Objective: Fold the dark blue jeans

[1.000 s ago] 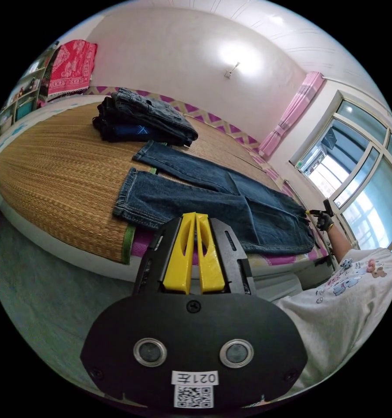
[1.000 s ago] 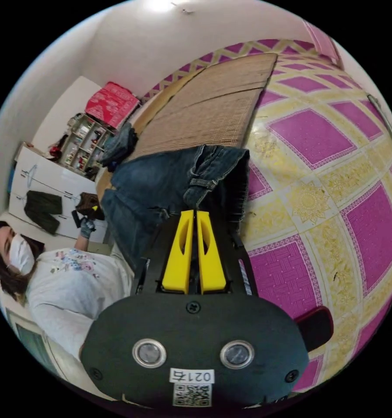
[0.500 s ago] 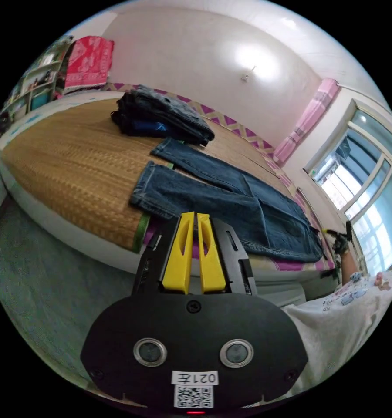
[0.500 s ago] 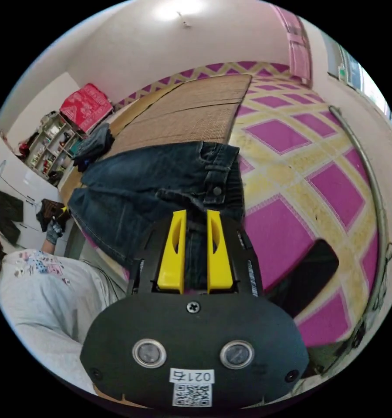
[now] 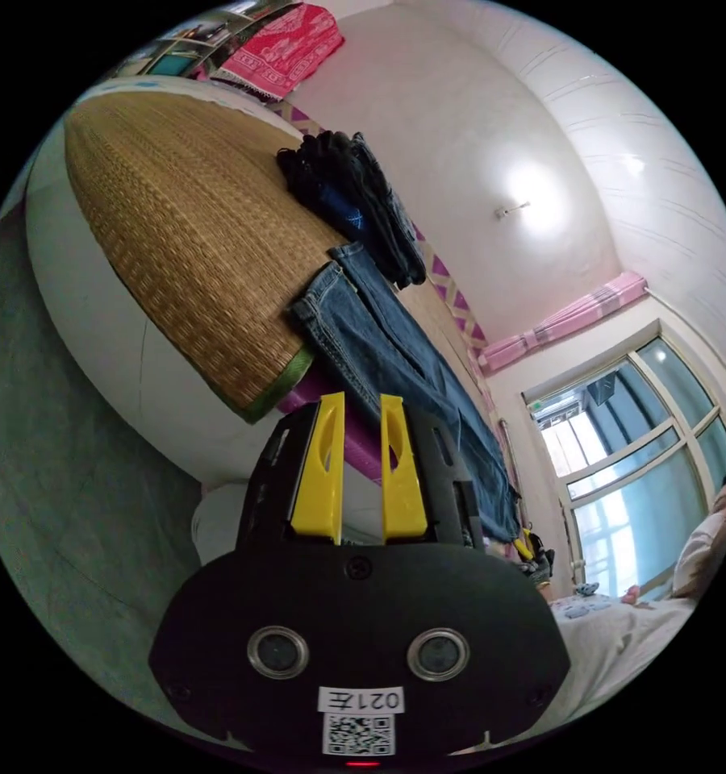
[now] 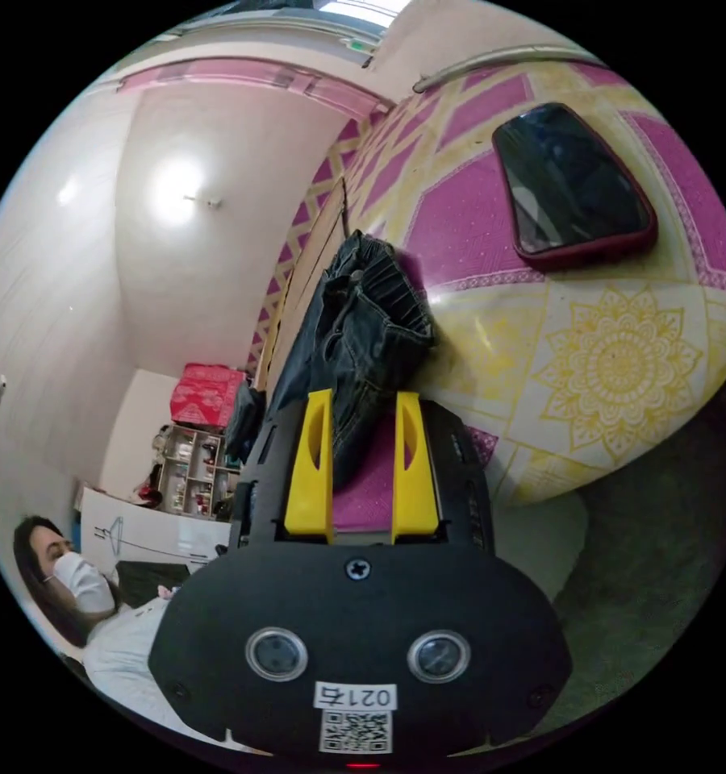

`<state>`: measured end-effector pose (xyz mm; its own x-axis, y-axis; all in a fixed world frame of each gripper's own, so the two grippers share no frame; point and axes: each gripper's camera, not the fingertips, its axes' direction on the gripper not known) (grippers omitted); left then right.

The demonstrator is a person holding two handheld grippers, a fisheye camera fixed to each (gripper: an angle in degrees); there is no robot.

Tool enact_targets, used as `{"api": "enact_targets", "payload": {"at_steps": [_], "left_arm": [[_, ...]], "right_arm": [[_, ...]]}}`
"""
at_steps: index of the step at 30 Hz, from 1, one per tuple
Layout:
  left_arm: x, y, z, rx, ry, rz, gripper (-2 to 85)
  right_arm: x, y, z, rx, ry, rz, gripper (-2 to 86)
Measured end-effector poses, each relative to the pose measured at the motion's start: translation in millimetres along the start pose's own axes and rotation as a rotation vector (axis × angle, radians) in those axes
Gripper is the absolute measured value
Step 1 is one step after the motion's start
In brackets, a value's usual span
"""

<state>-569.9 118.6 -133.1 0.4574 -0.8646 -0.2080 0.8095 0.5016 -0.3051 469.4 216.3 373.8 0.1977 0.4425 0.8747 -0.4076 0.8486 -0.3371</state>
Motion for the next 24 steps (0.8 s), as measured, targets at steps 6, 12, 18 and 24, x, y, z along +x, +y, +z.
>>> {"api": "enact_targets", "payload": {"at_steps": [6, 12, 18, 24], "left_arm": [[-9.3, -26.8, 3.1, 0.041, 0.048, -0.045, 7.5], [-17.5, -50.2, 18.0, 0.027, 0.017, -0.093, 6.8], [-21.8, -69.9, 13.1, 0.04, -0.002, -0.098, -0.2], [-27.7, -81.9, 21.2, -0.028, 0.035, -0.177, 5.9]], "right_arm": [[4.4, 16.2, -8.4, 0.032, -0.04, 0.033, 10.2], [-6.8, 38.6, 6.5, -0.026, 0.004, 0.002, 9.3], [-4.3, 42.4, 4.6, 0.006, -0.043, -0.001, 2.6], [2.8, 42.0, 14.2, -0.015, -0.058, 0.06, 6.4]]}}
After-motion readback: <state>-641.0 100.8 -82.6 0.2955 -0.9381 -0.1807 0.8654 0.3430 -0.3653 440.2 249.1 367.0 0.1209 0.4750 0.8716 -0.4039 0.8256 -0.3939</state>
